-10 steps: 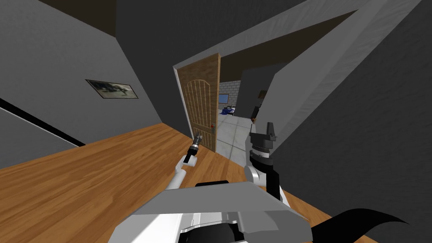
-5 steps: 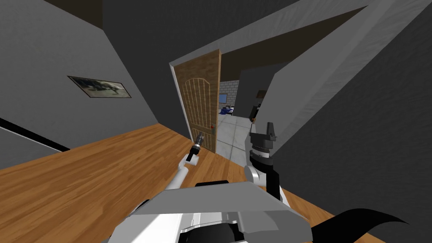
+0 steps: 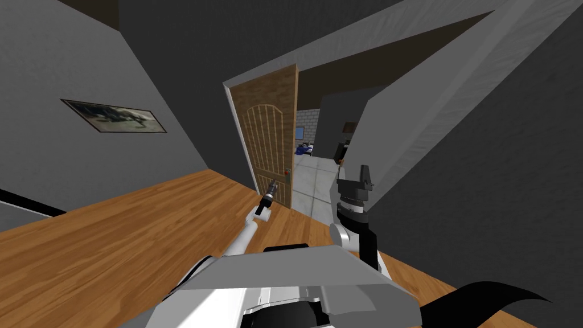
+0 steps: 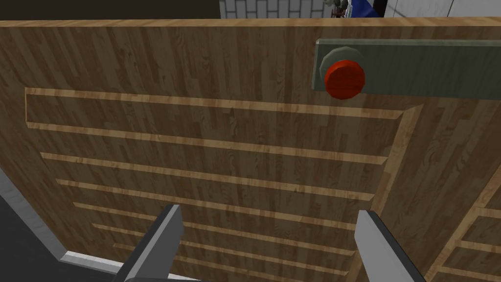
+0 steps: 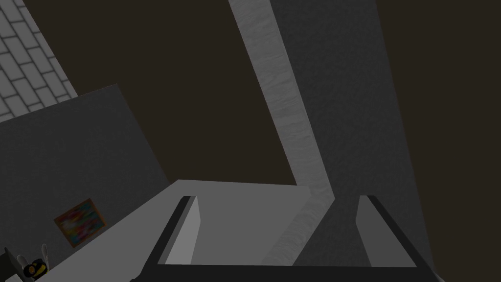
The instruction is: Push the door open
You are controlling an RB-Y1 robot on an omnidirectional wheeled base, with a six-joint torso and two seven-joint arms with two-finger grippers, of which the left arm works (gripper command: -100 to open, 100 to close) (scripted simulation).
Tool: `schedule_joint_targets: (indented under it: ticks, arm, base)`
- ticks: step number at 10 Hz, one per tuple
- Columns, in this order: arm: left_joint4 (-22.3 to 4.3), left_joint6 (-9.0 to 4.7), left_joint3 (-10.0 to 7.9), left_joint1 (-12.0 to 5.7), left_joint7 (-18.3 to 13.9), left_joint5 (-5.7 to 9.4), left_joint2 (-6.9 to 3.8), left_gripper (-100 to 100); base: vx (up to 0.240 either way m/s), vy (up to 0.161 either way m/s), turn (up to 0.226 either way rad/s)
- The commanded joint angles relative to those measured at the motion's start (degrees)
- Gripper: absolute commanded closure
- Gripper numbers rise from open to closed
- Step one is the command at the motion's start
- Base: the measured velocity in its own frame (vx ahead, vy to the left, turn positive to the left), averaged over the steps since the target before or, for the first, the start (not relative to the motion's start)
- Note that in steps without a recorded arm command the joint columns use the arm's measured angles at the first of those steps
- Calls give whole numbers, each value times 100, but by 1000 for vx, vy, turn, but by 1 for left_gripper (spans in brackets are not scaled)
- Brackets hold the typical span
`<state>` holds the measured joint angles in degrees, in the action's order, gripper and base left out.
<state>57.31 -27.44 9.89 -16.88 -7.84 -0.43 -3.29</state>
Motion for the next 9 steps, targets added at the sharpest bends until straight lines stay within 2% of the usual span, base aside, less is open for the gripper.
schedule_joint_targets:
  ticks: [1,2,9]
  arm:
    - [-277,-12,41,-150,12,14,37,-100]
    - [-277,-12,41,-150,12,14,37,-100]
    - [-1252,-36,195,-725,38,72,182,-100]
  base:
    - [67,65,-73]
    - [41,42,-26]
    - [60,58,-62]
